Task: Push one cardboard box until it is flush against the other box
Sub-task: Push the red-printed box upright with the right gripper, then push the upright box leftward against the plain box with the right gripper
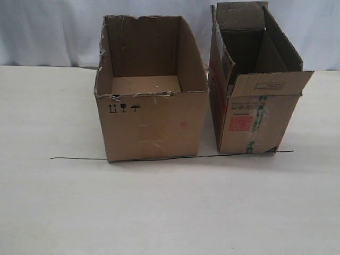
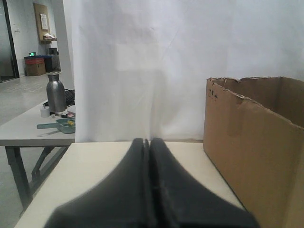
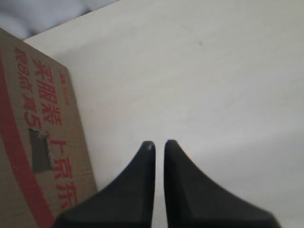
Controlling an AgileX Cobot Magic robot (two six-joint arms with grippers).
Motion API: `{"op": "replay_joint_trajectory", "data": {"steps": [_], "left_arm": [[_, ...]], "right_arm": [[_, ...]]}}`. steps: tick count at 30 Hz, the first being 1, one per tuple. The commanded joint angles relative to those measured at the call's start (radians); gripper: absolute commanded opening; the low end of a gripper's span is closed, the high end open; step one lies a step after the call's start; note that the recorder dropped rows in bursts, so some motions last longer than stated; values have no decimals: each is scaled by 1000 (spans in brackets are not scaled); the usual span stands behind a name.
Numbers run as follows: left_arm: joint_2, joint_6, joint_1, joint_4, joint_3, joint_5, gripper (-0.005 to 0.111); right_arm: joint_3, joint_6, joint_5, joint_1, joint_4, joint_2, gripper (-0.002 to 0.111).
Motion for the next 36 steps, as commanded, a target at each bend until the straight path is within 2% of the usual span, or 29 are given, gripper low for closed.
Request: {"op": "replay_joint_trajectory", "data": {"steps": [1,5,7,10,12,17,25,30,36], "left_arm": [[-3,-3,-3,-1,2,0,0],[-3,-3,-3,-1,2,0,0],[-3,-3,-3,-1,2,0,0],[-3,-3,-3,-1,2,0,0],[-3,-3,-3,-1,2,0,0],[-3,-3,-3,-1,2,0,0],[-3,-3,-3,-1,2,0,0],[-3,-3,-3,-1,2,0,0],[-3,-3,-3,-1,2,0,0]], "right_arm": [[-12,-51,11,-34,104,35,5],[-1,-130,11,-42,171,90,5],[-12,-269,48,-79,341,154,5],[-32,-517,182,-166,720,277,5],[-45,-578,297,-223,850,365,5],[-66,-658,392,-256,858,497,5],[-68,-753,367,-161,967,579,5],[-175,-733,377,-94,996,654,5],[-339,-654,438,-70,1029,764,5]]}}
